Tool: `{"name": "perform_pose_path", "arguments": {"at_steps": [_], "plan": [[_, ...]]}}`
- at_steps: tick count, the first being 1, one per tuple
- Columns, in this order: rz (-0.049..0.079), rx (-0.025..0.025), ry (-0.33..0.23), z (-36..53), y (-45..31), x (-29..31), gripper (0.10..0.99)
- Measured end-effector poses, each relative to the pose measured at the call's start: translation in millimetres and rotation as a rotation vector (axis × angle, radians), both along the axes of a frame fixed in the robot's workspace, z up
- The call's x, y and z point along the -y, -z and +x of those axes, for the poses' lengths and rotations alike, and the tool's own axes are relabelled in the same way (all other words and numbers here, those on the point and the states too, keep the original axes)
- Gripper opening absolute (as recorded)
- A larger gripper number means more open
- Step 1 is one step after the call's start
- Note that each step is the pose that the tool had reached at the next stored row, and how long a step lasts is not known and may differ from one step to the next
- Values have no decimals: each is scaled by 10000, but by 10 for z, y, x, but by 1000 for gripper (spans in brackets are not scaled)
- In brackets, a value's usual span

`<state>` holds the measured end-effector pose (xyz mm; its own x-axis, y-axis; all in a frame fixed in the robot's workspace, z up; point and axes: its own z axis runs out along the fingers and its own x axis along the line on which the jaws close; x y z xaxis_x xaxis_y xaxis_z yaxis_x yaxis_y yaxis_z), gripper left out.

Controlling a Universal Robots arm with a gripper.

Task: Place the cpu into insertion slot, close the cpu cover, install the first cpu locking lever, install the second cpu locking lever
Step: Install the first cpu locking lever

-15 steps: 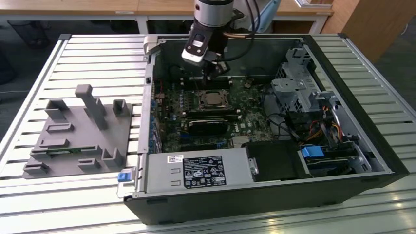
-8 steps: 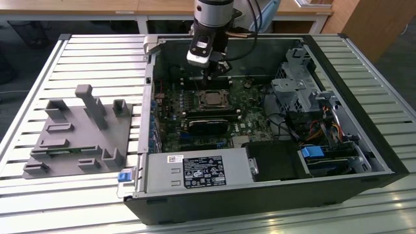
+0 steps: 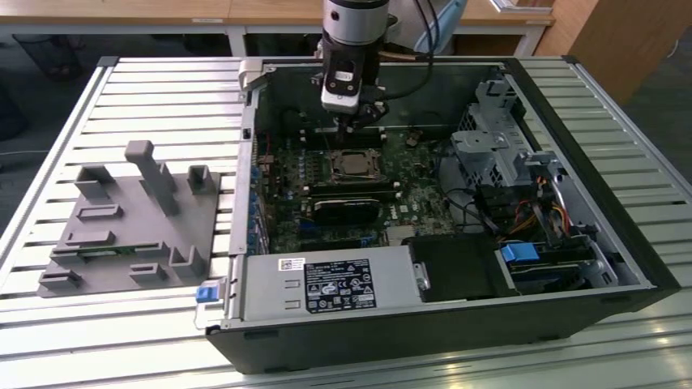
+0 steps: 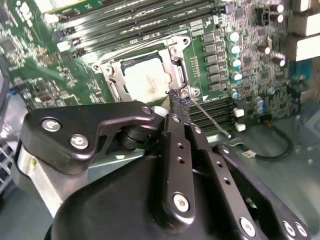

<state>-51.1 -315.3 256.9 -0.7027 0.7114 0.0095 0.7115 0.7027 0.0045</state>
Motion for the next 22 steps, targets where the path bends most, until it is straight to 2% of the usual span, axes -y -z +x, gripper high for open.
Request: {"name": "perform_pose_path", "arguments": {"at_steps": [22], "plan": [[0,3,-3987,0,7,0,106]]}}
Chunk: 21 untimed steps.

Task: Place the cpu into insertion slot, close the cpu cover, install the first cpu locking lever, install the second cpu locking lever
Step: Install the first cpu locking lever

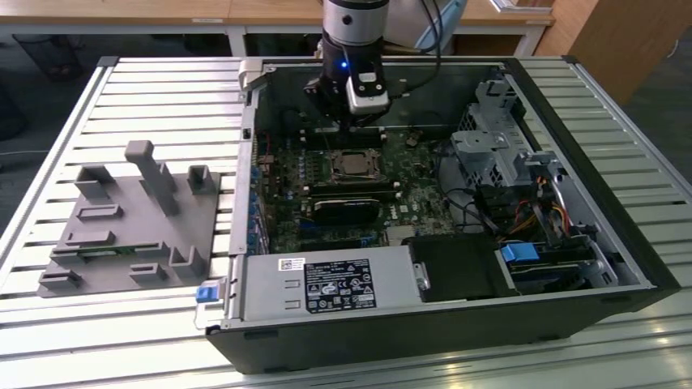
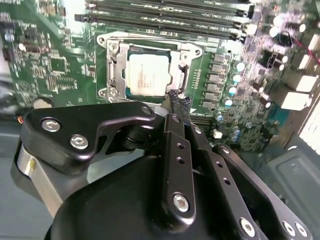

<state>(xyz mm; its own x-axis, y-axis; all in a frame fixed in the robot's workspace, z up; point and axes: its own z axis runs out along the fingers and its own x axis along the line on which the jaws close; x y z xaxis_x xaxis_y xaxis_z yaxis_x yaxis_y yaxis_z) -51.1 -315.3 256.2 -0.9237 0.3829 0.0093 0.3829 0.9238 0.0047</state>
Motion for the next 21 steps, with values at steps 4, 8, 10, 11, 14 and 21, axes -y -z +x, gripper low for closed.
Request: {"name": "perform_pose_path", "arguments": {"at_steps": [4,8,10,11,14,21], "plan": [[-1,-1,-724,0,2,0,106],[0,0,-1461,0,4,0,106],[0,9,-1680,-2,5,0,106],[0,24,-1717,-6,6,0,106],[1,53,-1825,-21,7,0,106],[107,98,-2713,-22,18,0,106]]}}
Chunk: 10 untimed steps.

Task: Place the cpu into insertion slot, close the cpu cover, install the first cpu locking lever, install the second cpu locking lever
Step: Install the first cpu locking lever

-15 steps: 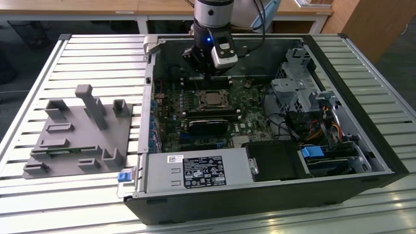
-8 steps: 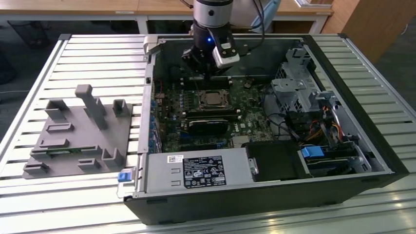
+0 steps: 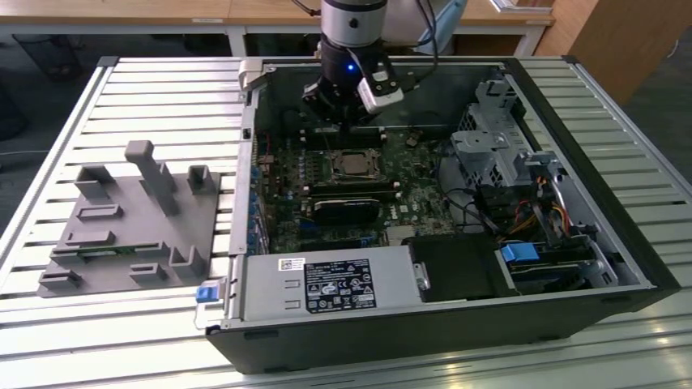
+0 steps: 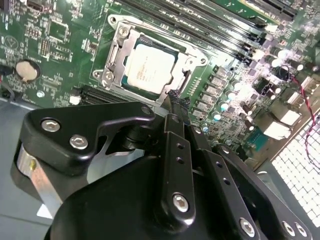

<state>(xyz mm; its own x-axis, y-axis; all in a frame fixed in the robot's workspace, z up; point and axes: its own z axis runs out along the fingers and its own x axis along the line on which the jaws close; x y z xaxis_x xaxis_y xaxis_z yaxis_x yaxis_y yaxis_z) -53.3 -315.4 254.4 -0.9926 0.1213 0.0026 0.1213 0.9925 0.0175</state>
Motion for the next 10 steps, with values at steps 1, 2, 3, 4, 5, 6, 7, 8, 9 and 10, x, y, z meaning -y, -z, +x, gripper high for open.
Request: {"name": "perform_pose_path", "arguments": {"at_steps": [1,2,3,4,5,6,7,8,9,10], "plan": [[42,32,-22,-6,2,0,106],[67,68,-28,-21,4,0,106],[84,108,-30,-43,6,0,106],[91,151,-29,-70,7,0,106],[93,186,-30,-95,7,0,106],[93,211,-30,-116,7,0,106],[94,232,-34,-136,7,0,106],[95,251,-40,-155,8,0,106],[94,268,-46,-172,8,0,106],[94,288,-48,-194,9,0,106]]}}
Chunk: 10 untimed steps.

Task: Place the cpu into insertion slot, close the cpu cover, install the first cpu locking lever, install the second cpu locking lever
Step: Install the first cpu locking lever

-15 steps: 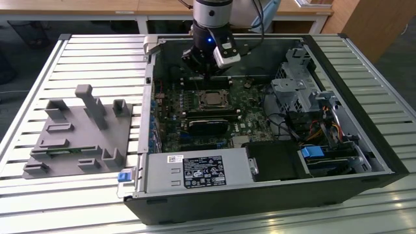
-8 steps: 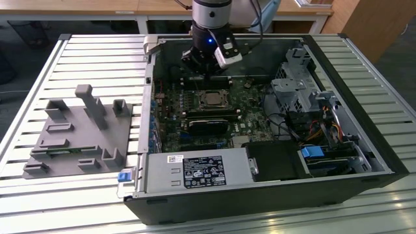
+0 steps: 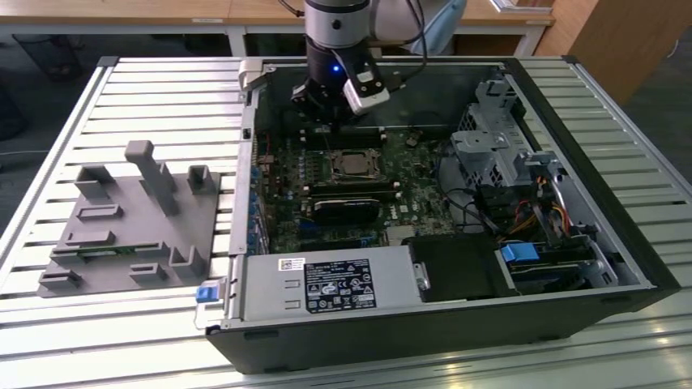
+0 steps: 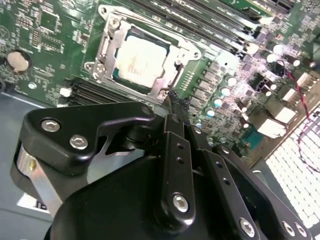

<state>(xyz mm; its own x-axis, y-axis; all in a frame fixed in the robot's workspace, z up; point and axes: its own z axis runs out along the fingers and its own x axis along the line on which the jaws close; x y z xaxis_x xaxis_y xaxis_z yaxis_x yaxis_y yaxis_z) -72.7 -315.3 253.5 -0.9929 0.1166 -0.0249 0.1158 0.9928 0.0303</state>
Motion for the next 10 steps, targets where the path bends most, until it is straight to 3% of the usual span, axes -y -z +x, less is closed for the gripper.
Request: {"name": "perform_pose_path", "arguments": {"at_steps": [5,10], "plan": [[1,130,-1,-155,5,-3,106],[13,191,-15,-252,13,-17,106]]}}
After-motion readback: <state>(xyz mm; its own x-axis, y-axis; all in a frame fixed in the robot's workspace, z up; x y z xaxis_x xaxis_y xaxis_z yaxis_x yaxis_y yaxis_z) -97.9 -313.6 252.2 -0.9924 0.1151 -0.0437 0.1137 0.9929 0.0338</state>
